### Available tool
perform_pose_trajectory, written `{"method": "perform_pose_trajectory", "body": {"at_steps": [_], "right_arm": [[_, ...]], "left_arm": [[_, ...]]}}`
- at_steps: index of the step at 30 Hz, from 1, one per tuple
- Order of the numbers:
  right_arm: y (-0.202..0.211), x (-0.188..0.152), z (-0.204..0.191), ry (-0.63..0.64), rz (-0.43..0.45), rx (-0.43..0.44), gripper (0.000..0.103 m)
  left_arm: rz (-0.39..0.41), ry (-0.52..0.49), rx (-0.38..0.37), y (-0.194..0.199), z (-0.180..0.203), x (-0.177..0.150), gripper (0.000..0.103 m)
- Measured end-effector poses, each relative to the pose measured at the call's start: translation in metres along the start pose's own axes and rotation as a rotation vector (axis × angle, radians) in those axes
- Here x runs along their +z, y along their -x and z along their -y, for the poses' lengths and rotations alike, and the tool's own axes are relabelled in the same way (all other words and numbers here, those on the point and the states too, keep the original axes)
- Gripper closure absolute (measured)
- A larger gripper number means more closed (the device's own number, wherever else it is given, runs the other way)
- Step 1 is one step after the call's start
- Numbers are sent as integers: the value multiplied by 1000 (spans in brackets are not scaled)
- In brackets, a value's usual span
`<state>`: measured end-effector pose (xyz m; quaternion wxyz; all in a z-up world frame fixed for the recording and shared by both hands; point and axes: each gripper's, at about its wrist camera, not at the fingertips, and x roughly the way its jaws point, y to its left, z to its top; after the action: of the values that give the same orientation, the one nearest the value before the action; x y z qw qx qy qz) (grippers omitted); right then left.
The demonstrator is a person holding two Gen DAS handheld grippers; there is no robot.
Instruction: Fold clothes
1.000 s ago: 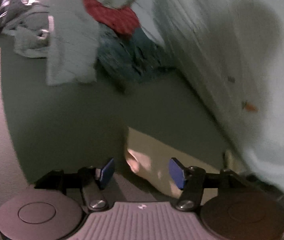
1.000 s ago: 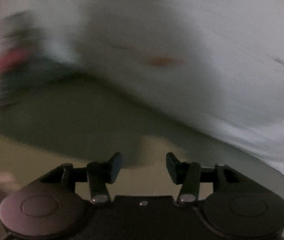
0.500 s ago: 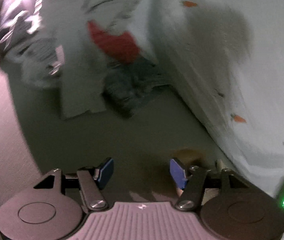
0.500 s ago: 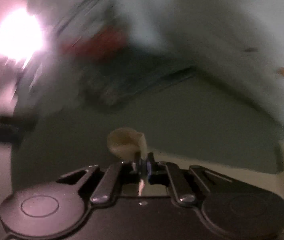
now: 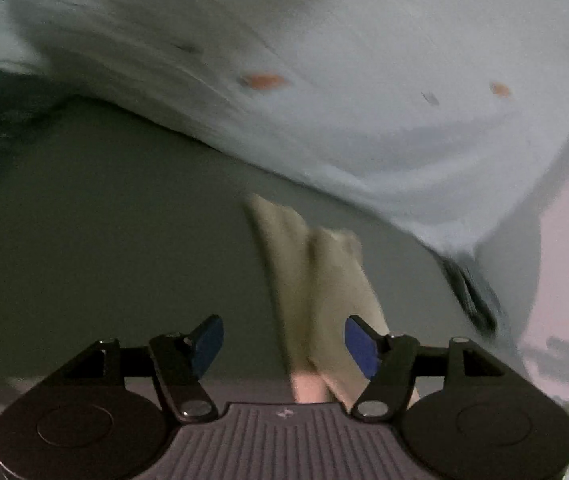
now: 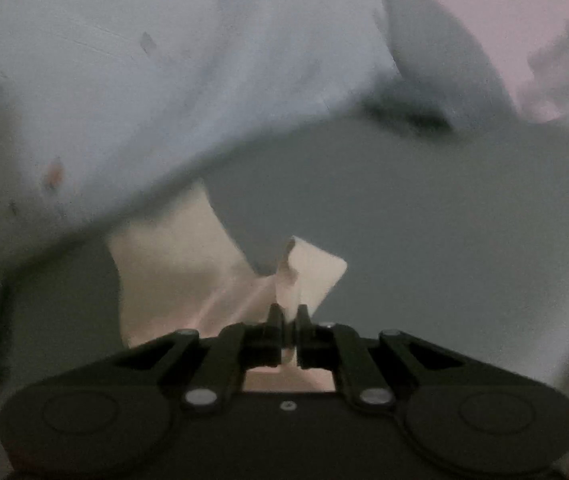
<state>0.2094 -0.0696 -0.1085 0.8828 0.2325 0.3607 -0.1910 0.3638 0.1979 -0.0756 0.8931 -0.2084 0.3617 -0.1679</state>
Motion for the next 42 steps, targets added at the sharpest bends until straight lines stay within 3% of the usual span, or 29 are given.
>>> {"method": "perform_pose_trajectory", "body": {"at_steps": [2,4,6,11,14,17,21,26,29,32,33,35,37,39,42], "right_arm": [[-7,-30,11,-37,-109,17,94],[-11,-40,16,-43,-192,51,84],[-12,-37,20,-25,-221,84,61],[0,-23,39,16,-266,167,59],[8,-18,53,71,-208,193,52],[0,-8,64,167,-170,203,52],[-29,12,74,278,-218,296,52],[-71,32,75,353,-351,444,52],[-73,37,72,469,-309,465,52],[-65,39,60,633,-139,512,92],[-63,38,51,697,-92,531,94],[-64,37,26,821,-17,565,96],[-71,41,1,854,1,586,96],[-87,50,-25,836,-12,617,96],[-112,54,-57,853,0,633,96]], "left_arm": [[-54,-43,-9,-21,16,-9,35],[-112,-78,-2,-35,30,-18,35],[-147,-106,9,-43,40,-24,35],[-238,-122,24,-52,53,-50,34],[-291,-114,13,-47,55,-78,34],[-350,-104,42,-39,61,-105,34],[-374,-48,72,-21,69,-136,33],[-330,147,82,-7,68,-155,32],[-302,197,109,-5,75,-162,31],[-257,227,152,0,83,-171,32],[-239,235,169,2,85,-174,32],[-192,276,235,9,88,-170,40],[-132,259,284,14,94,-154,55],[-57,224,262,13,96,-129,63],[6,257,123,-19,84,-89,81]]}}
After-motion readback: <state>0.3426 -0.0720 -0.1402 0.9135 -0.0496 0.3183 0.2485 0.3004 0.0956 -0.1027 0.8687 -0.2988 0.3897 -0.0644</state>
